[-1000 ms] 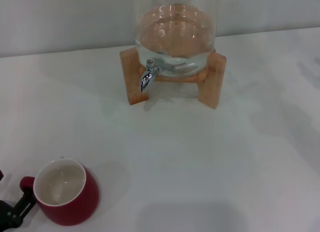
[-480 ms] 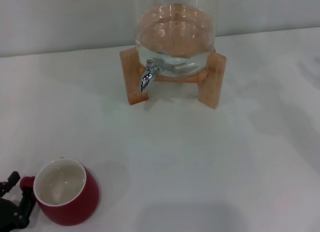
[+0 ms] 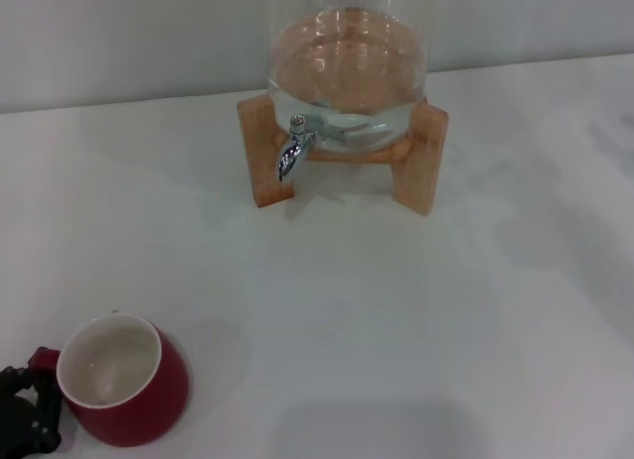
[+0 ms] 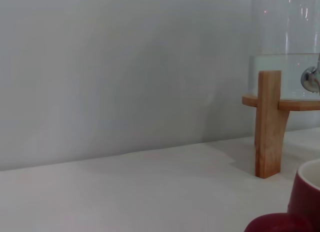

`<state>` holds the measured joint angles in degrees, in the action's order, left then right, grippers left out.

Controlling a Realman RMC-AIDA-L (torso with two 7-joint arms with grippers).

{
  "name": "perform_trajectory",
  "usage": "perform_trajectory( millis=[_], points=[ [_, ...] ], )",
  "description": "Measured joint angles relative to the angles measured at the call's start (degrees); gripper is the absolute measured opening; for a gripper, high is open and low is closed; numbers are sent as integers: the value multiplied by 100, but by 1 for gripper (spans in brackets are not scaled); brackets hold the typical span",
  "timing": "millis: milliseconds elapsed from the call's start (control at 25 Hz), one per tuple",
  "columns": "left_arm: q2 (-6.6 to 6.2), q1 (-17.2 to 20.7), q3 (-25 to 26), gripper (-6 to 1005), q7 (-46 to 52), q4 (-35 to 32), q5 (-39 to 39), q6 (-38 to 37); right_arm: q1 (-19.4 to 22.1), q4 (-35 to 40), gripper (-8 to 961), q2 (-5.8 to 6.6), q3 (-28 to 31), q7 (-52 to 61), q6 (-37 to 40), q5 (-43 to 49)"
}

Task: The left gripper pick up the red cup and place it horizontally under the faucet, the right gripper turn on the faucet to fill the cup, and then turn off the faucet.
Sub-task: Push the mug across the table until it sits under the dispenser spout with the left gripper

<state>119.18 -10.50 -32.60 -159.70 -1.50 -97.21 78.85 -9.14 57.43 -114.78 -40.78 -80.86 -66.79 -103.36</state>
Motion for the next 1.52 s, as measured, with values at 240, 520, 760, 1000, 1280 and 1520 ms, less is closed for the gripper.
perform_trajectory(
  millis=[240, 520, 760, 1000, 1280, 1520],
  points=[
    [0, -6, -1, 89, -1, 0, 1, 15, 0, -16, 661, 0, 0, 0, -14, -1],
    [0, -122, 8, 90, 42, -24, -6, 197, 0, -21, 661, 0, 0, 0, -19, -6],
    [-6, -360, 39, 92, 68, -46, -29, 167, 0, -22, 661, 0, -3, 0, -45, -9],
    [-6, -633, 43, 94, 314, -292, -37, -38, 6, -32, 661, 0, -14, 0, -100, -9],
    [-9, -1101, 22, 96, 656, -324, -28, -357, 16, -68, 661, -5, -57, 0, -171, -9],
    [-4, -1502, 7, 97, 886, -315, 2, -537, 5, -189, 661, -8, -50, -38, -264, -8]
  ],
)
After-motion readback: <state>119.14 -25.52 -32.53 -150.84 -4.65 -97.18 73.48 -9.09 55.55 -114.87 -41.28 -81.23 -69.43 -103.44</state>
